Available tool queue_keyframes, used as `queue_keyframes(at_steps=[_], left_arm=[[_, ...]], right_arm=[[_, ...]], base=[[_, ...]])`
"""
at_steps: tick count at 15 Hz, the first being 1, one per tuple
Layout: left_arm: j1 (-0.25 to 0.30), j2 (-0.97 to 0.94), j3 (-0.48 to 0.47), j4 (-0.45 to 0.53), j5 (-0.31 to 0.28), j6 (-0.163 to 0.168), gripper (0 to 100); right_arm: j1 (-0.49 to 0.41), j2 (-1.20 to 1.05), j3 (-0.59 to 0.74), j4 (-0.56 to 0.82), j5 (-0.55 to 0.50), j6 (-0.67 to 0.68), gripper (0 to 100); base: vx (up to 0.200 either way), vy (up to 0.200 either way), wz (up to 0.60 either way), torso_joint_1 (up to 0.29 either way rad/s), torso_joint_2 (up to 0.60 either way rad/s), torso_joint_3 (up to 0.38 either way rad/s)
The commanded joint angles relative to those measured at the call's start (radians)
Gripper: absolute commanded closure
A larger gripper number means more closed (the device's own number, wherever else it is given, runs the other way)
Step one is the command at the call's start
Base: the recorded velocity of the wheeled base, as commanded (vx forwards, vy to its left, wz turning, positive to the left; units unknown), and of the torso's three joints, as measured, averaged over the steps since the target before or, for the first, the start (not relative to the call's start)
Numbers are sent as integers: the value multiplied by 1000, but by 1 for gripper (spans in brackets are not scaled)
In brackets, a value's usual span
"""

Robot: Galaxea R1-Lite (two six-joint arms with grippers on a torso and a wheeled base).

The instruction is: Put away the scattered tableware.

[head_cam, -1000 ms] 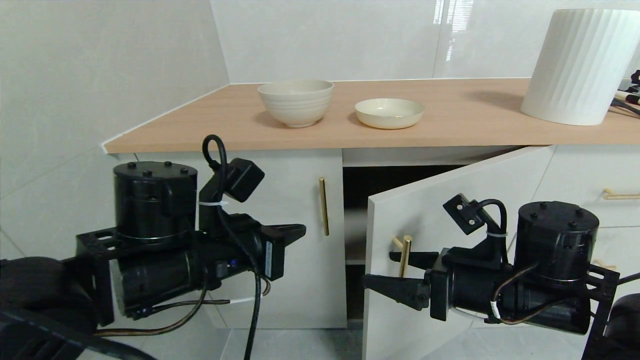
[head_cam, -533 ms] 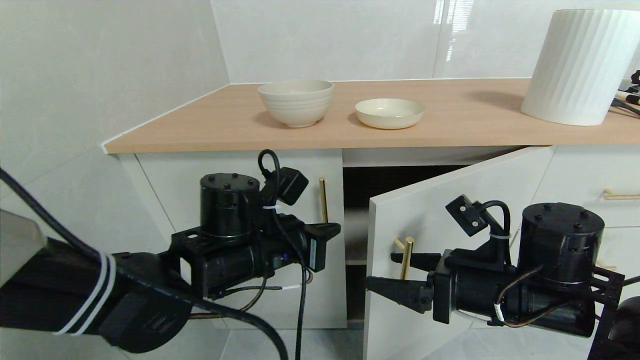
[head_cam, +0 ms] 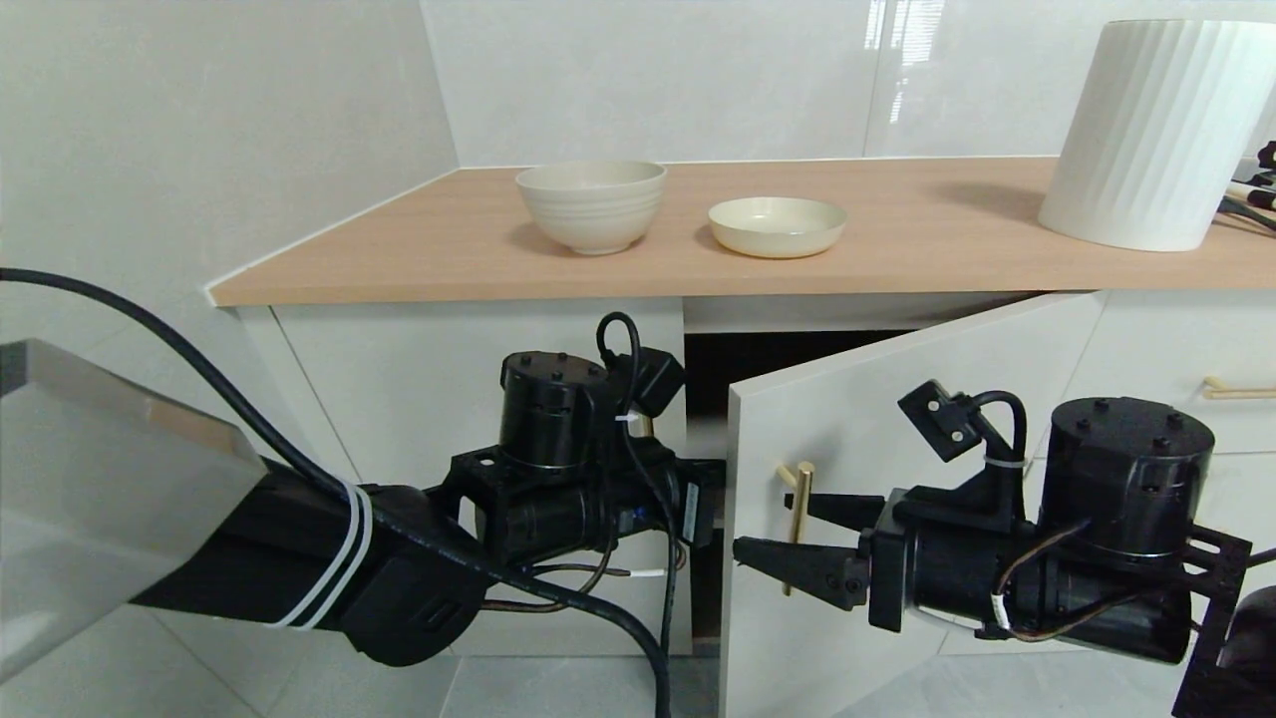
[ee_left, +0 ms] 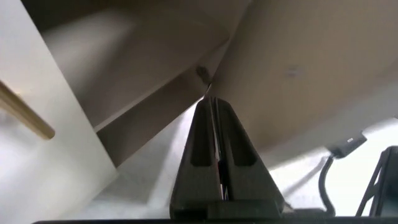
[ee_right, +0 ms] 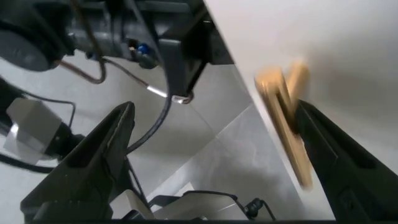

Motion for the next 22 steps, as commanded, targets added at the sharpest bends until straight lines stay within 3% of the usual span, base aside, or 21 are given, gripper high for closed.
queue_keyframes(at_steps=[1, 5, 7, 9, 11, 12, 16, 22], left_arm=[[-6, 7, -9, -9, -3, -2, 100], [-11, 18, -16, -22, -32, -21, 100], [-12, 18, -15, -23, -37, -22, 100], [-14, 12, -13, -22, -37, -22, 100], [-15, 10, -13, -22, -37, -22, 100], [-17, 10, -10, -22, -37, -22, 100], [-34, 10, 10, -22, -35, -22, 100], [-45, 17, 8, -23, -32, -21, 100]], right_arm=[[-5, 3, -4, 21, -3, 1, 0], [-26, -1, -4, 36, -5, 1, 0], [-85, -32, -2, 37, -5, -9, 0], [-137, -67, 12, 44, -31, -114, 0], [-141, -135, 21, 128, -212, -222, 0], [-140, -189, 24, 169, -249, -234, 0], [-137, -360, 32, 353, -246, -234, 0], [-137, -362, 27, 357, -247, -234, 0]], base=[[0, 0, 0, 0, 0, 0], [0, 0, 0, 0, 0, 0], [0, 0, 0, 0, 0, 0], [0, 0, 0, 0, 0, 0], [0, 0, 0, 0, 0, 0], [0, 0, 0, 0, 0, 0], [0, 0, 0, 0, 0, 0], [0, 0, 0, 0, 0, 0]])
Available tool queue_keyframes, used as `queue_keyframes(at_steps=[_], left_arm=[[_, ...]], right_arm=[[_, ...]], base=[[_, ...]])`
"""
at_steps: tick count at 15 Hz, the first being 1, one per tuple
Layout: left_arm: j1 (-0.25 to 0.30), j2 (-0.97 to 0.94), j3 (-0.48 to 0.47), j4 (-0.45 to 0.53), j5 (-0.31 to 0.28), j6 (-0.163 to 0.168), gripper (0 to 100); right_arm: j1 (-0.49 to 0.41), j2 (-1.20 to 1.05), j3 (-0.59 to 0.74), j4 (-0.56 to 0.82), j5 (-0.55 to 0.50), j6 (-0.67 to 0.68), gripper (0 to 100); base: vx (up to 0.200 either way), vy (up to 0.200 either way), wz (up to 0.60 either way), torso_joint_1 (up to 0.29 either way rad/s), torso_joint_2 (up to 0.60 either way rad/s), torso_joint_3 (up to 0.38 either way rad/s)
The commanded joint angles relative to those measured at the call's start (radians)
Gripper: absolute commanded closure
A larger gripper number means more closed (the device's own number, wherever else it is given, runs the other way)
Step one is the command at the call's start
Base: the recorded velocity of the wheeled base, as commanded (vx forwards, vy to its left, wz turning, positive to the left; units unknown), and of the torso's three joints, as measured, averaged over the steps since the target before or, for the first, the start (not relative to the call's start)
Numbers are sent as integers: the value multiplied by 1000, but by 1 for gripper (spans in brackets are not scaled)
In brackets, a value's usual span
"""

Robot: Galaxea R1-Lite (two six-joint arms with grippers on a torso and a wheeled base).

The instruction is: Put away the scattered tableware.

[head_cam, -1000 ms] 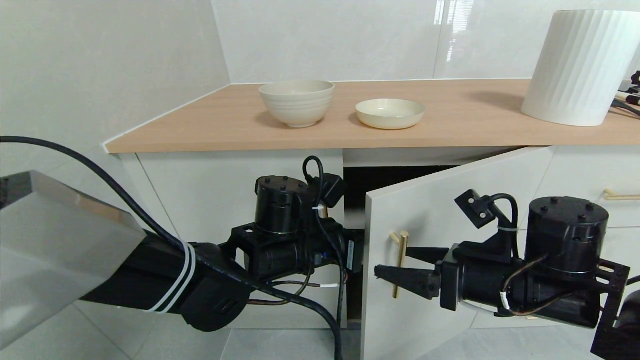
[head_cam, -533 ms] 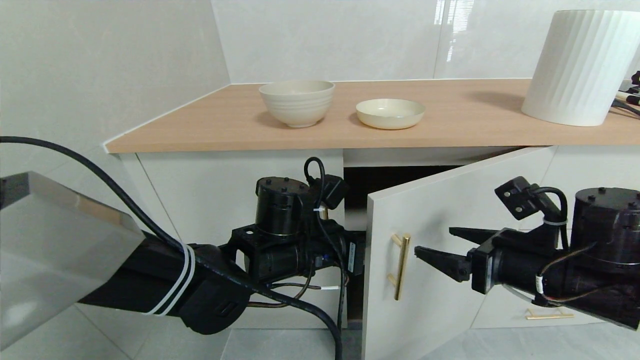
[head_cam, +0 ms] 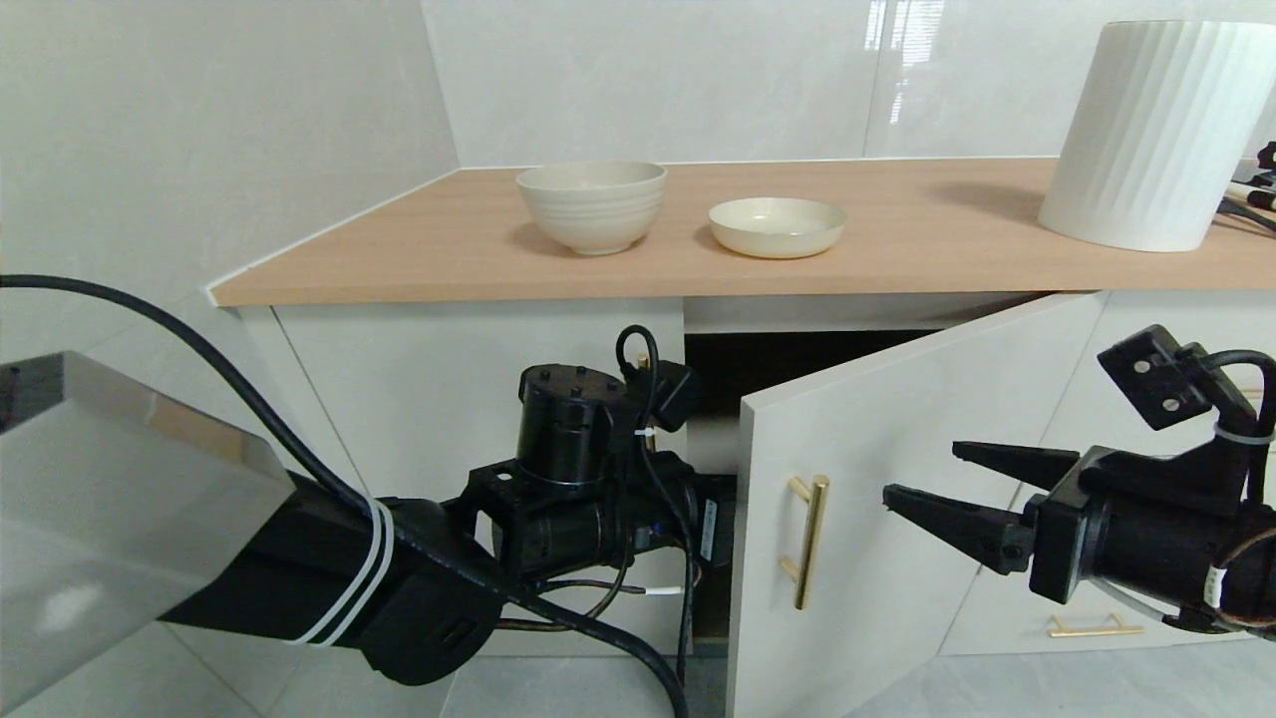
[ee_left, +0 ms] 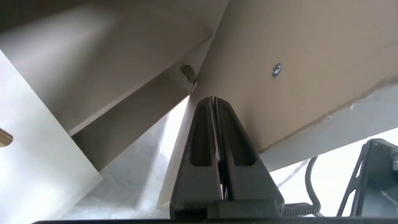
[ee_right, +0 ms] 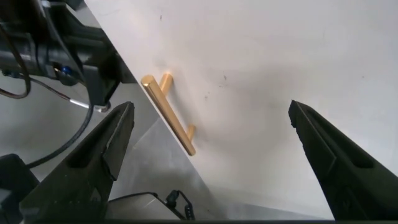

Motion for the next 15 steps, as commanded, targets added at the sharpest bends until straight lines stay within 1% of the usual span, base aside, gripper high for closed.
queue_keyframes(at_steps=[1, 3, 6, 8, 10, 12, 13, 15], left_arm=[[-2, 2, -2, 1, 0, 0, 100], [-2, 4, -3, 0, 0, 0, 100], [-6, 5, -5, 0, 0, 0, 100], [-20, 9, -5, 0, 0, 0, 100], [-33, 38, -65, 3, 4, 0, 100], [-46, 51, -112, 26, 30, 0, 100], [-46, 51, -112, 26, 30, 0, 100], [-89, 18, -101, 78, 57, 0, 100]], right_arm=[[1, -2, -1, 0, 0, 0, 0], [1, -2, -1, 0, 0, 0, 0], [1, -4, -1, 0, 0, 0, 0], [1, -4, -1, 0, 0, 0, 0], [1, -10, -5, -2, 0, 0, 0], [-1, -47, -8, -2, -1, 0, 0], [-1, -47, -8, -2, -1, 0, 0], [-1, -126, -34, 6, -1, 3, 0]], base=[[0, 0, 0, 0, 0, 0], [0, 0, 0, 0, 0, 0], [-200, 0, 0, 7, 4, 2], [0, 0, 0, 0, 0, 0], [0, 0, 0, 0, 0, 0], [0, 0, 0, 0, 0, 0], [0, 0, 0, 0, 0, 0], [0, 0, 0, 0, 0, 0]])
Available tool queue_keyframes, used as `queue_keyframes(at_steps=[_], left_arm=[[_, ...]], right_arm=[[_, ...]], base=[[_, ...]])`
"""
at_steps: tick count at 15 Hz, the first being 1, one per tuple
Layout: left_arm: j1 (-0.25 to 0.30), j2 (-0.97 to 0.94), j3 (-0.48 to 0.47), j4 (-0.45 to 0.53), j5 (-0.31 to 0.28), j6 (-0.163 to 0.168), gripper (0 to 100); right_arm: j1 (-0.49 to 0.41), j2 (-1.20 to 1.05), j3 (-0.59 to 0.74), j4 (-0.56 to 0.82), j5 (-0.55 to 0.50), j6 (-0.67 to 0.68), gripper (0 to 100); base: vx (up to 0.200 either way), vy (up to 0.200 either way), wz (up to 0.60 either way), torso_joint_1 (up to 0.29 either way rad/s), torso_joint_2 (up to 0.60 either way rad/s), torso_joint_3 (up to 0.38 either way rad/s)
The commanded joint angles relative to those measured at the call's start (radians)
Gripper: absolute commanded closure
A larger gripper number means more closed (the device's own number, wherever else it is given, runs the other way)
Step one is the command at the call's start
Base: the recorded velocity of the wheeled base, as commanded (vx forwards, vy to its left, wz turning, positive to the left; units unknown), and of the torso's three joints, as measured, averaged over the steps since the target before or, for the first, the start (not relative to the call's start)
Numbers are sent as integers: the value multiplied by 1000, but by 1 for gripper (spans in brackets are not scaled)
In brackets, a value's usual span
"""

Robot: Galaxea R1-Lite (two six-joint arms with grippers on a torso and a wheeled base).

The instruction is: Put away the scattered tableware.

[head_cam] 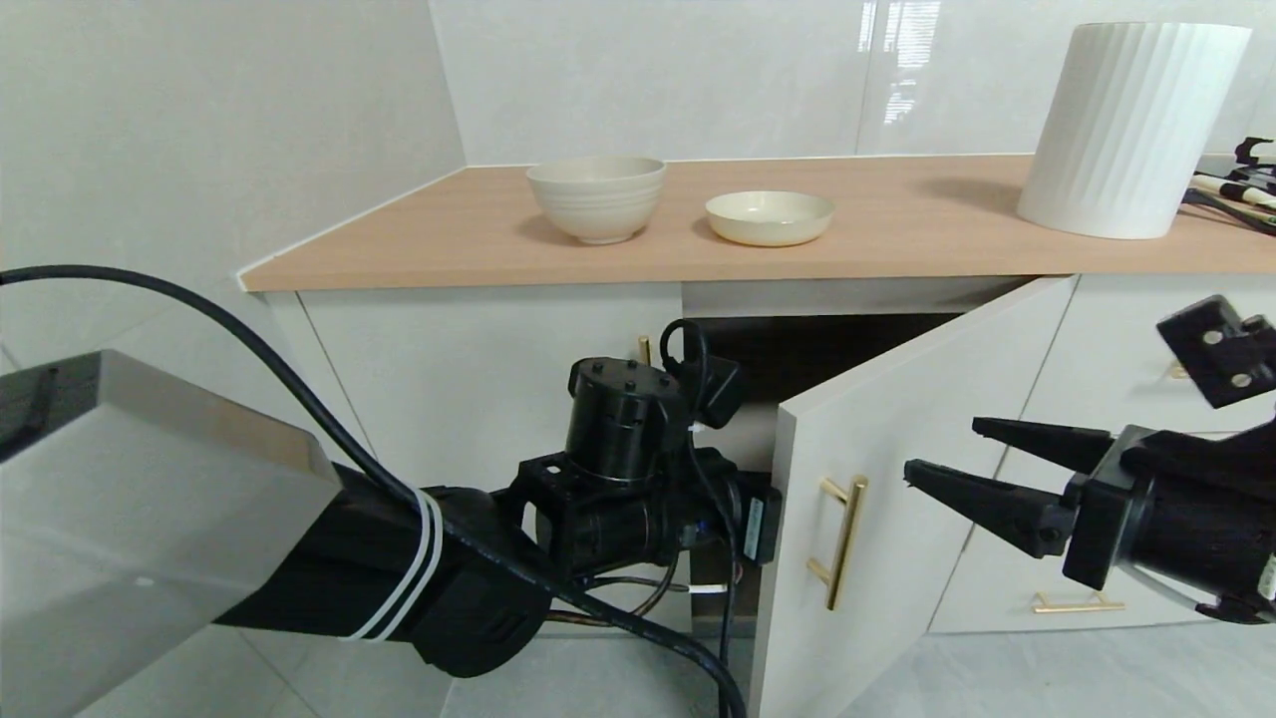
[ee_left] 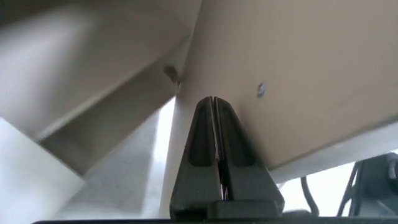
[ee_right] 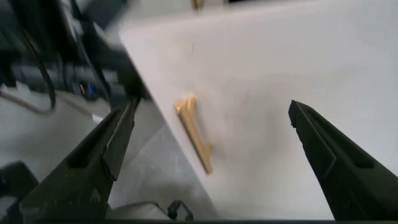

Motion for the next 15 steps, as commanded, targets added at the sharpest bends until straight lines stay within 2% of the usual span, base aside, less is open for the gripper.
queue_keyframes(at_steps=[1, 4, 5, 6, 8, 10, 12, 15], left_arm=[[-59, -35, 1, 40, 22, -2, 100], [-148, -48, -14, 91, 27, -2, 100], [-169, -48, -14, 95, 30, -11, 100], [-195, -42, -26, 94, 37, -48, 100], [-217, -23, -69, 97, 39, -91, 100], [-231, 8, -108, 98, 43, -94, 100], [-238, 21, -109, 98, 68, -92, 100], [-260, 21, -111, 98, 70, -92, 100]], right_arm=[[0, -96, -34, 26, 1, 2, 0], [0, -175, -76, 103, 4, 2, 0], [0, -195, -88, 108, 4, 3, 0], [0, -212, -96, 108, 4, 3, 0], [0, -226, -103, 108, 4, 3, 0], [0, -238, -113, 125, 4, 3, 0], [0, -248, -119, 149, 11, 3, 0], [0, -246, -120, 149, 17, 3, 0]], base=[[0, 0, 0, 0, 0, 0], [0, 0, 0, 0, 0, 0], [0, 0, 0, 0, 0, 0], [0, 0, 0, 0, 0, 0], [0, 0, 0, 0, 0, 0], [0, 0, 0, 0, 0, 0], [0, 0, 0, 0, 0, 0], [0, 0, 0, 0, 0, 0]])
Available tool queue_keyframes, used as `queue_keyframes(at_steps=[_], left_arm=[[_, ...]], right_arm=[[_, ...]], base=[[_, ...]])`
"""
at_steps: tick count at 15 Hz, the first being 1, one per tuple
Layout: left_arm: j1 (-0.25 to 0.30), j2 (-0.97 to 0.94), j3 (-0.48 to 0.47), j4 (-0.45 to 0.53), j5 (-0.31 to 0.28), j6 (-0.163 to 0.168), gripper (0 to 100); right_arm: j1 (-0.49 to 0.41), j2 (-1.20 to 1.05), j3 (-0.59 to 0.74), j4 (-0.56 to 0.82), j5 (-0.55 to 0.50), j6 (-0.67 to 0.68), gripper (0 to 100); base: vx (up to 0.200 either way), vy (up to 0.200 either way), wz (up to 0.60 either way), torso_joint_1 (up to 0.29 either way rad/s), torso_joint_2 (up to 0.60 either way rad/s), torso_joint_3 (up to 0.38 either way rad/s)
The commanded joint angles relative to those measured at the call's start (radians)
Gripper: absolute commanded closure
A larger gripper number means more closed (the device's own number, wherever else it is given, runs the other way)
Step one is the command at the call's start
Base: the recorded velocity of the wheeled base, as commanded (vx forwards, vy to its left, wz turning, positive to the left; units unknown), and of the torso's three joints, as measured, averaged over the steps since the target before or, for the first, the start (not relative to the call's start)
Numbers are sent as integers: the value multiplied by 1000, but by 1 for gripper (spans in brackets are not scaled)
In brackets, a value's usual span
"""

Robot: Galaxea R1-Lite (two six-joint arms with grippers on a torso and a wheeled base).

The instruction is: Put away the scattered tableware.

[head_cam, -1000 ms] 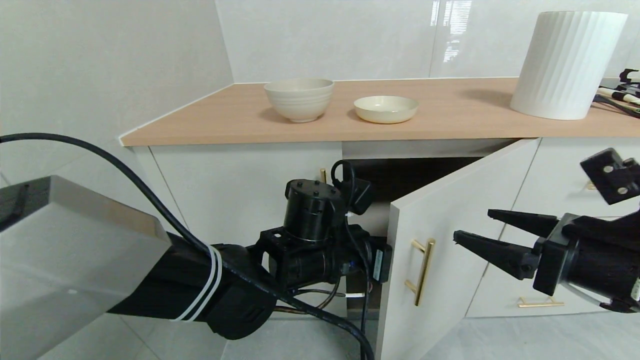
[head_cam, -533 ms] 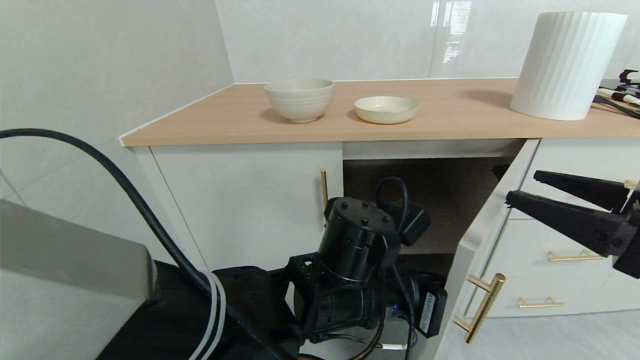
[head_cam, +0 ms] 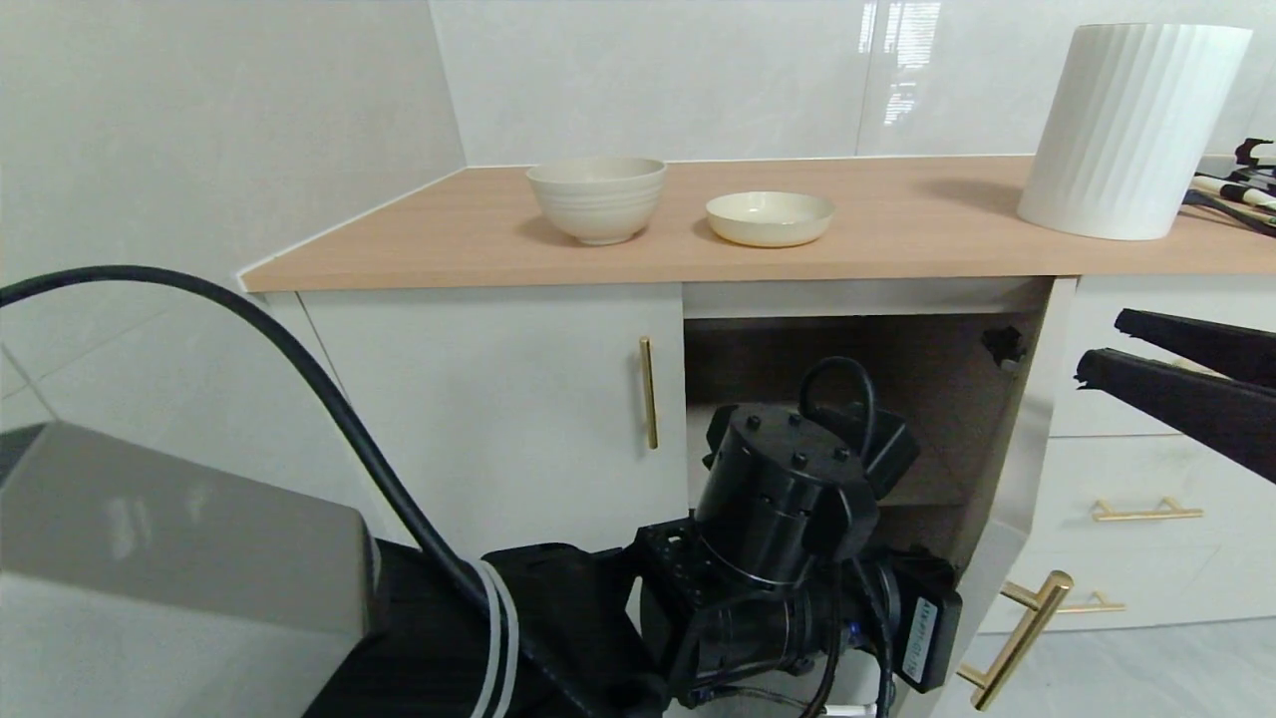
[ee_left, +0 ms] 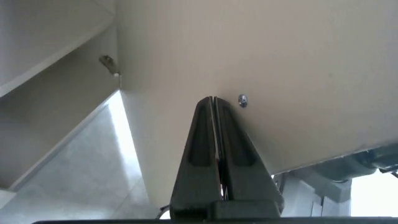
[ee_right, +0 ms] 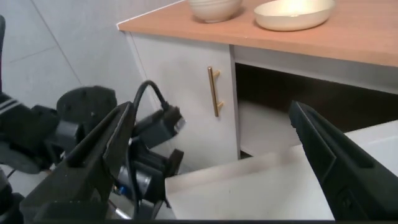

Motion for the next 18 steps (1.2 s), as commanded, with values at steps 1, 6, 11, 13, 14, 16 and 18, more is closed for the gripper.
queue_keyframes(at_steps=[1, 6, 11, 13, 14, 16, 18], left_arm=[[-27, 6, -2, -1, -2, 1, 100], [-141, 29, -25, 1, 15, 2, 100], [-211, 138, -166, -13, 32, 2, 100], [-247, 174, -253, -11, 72, -2, 100], [-254, 173, -255, -13, 89, -4, 100], [-250, 141, -247, -25, 152, -2, 100], [-208, 53, -201, -24, 184, -4, 100]], right_arm=[[0, -1, -4, 0, 1, 0, 0], [0, -15, -7, 0, 10, 0, 0], [0, -43, -19, 0, 32, 8, 0], [0, -52, -19, 0, 49, 18, 0], [0, -50, -19, 0, 50, 23, 0], [0, -46, -17, 0, 52, 26, 0], [0, -32, -16, 0, 52, 26, 0]], base=[[0, 0, 0, 0, 0, 0], [0, 0, 0, 0, 0, 0], [0, 0, 0, 0, 0, 0], [0, 0, 0, 0, 0, 0], [0, 0, 0, 0, 0, 0], [0, 0, 0, 0, 0, 0], [0, 0, 0, 0, 0, 0]])
